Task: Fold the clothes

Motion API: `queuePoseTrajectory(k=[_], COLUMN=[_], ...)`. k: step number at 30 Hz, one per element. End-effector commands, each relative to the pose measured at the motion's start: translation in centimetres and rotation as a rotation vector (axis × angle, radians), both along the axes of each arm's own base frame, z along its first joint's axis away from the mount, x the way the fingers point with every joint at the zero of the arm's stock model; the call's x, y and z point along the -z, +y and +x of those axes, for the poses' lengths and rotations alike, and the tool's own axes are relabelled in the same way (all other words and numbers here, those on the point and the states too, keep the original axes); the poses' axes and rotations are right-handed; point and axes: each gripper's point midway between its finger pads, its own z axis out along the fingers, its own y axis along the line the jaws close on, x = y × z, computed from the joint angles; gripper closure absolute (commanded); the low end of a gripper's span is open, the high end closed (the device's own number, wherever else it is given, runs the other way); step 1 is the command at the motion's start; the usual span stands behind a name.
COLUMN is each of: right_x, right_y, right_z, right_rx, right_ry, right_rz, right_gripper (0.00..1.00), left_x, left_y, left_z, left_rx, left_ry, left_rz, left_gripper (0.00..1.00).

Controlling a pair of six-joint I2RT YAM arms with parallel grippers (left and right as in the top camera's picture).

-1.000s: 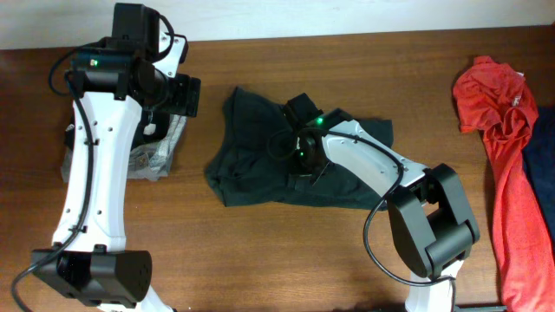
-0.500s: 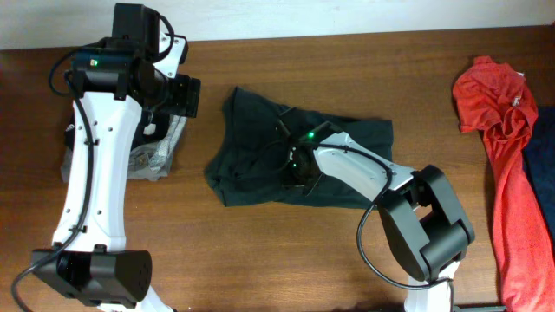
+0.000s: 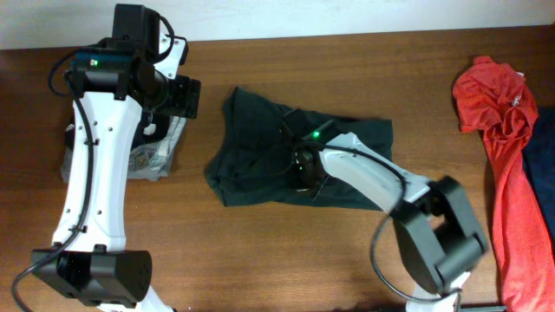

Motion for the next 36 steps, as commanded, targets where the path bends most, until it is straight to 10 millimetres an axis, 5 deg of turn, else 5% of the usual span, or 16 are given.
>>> queuePoseTrajectory(k=[1,4,7,13,16,19,24,36], right_x=[-2.8,-3.7,-6.2,-15.7,-21.1,-23.9,-25.2,-23.4], right_y=[0.6,-0.1,-1.6,-6.9,-10.7,-12.9,-13.8,-13.9], right_z=[0.3,0.6,1.9,4.2,3.7,2.4,1.1,0.4], right_rx=[-0.037,-0.108,-0.087,-0.004,0.089,0.139,0.158,0.159], right_ry=[-0.06,-0.087,-0.152,-0.418,-0.57,-0.643,-0.676,-0.59], right_rz=[0.038,0.04,0.066,0.136,0.158,0.161,0.163,0.14], right_gripper=[0.96,0.81,0.78,0.62,0.48,0.45,0.44,0.44], left_x=[-1.3,-0.2,1.2,7.5,12.5,15.2,18.5,26.1], left_y=[0.1,-0.5,-2.0,-3.1,-4.1,-5.2,-5.5,-5.9], left_z=[-0.6,-2.0,-3.2,-5.0,-4.3,-3.7,-1.8,0.2], left_rx=[-0.013,-0.026,-0.004,0.006,0.025,0.053,0.063,0.108], left_ry=[-0.021,0.061,0.145,0.304,0.297,0.263,0.217,0.28], left_rz=[-0.019,-0.069,-0.152,-0.207,-0.259,-0.327,-0.343,-0.524], left_gripper=[0.19,0.14,0.06,0.01,0.01,0.01,0.01,0.01])
